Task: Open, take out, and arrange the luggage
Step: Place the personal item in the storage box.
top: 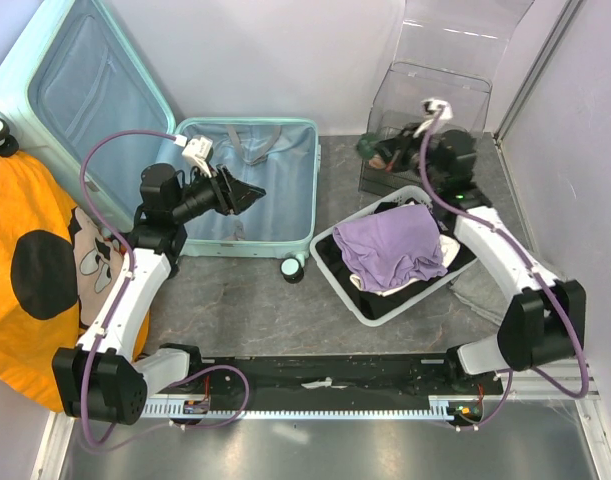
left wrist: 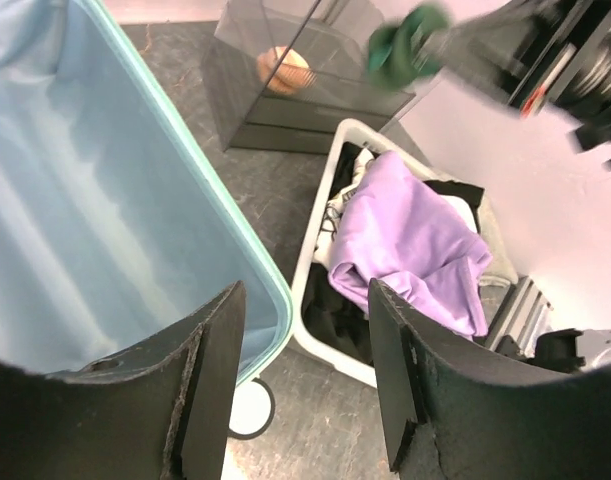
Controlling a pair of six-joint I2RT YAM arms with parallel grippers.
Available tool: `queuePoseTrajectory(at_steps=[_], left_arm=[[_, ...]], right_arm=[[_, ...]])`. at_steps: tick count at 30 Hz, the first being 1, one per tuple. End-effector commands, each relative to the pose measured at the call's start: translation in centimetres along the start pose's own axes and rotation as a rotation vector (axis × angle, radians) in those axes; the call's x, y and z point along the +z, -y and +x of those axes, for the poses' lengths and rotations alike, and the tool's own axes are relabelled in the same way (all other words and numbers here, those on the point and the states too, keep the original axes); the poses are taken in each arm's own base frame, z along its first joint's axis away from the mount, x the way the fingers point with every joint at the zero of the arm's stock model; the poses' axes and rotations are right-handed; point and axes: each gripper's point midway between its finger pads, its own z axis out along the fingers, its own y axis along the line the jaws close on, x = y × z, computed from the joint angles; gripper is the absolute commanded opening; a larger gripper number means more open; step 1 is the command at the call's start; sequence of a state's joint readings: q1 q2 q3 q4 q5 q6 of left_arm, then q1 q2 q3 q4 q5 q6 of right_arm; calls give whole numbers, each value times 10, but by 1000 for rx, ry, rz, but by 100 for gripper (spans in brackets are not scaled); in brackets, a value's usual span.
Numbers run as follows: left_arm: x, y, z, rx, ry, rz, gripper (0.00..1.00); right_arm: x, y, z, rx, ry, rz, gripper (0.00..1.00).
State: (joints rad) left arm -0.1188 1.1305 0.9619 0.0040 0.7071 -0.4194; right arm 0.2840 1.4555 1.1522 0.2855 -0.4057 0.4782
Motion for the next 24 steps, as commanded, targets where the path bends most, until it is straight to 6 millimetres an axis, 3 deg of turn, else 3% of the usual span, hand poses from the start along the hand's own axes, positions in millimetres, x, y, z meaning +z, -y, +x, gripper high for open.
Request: queuePoseTrajectory(at_steps=[1, 2, 3, 7, 12, 13, 14, 16, 19, 24], left_arm=[[-6, -1, -14, 84, 35, -38, 60], [-7, -1, -15, 89, 36, -39, 60], [-7, -2, -14, 91, 37, -45, 60], [-8, -3, -15, 99, 40, -59, 61], [-8, -5, -14, 96, 36, -66, 61], [-7, -5, -13, 94, 32, -62, 61], [-7, -5, -13, 89, 29, -62, 61], [-6, -6, -12, 87, 25, -58, 61], [-5, -7, -10, 82, 19, -59, 61], [-3, -9, -6, 68, 5, -56, 61]], right_arm=[[-40, 74, -45, -148, 46, 344, 0], [-43, 91, -57, -169, 65, 436, 0], [-46, 103, -50, -184, 15, 496, 0], [-45, 138, -54, -241, -19, 621, 0], [-25, 182, -40, -247, -114, 672, 0], [-20, 195, -28, -249, -148, 694, 0], [-17, 198, -36, -265, -143, 697, 0], [-8, 210, -21, -248, -191, 680, 0], [0, 216, -23, -218, -207, 638, 0], [1, 223, -16, -144, -232, 601, 0]])
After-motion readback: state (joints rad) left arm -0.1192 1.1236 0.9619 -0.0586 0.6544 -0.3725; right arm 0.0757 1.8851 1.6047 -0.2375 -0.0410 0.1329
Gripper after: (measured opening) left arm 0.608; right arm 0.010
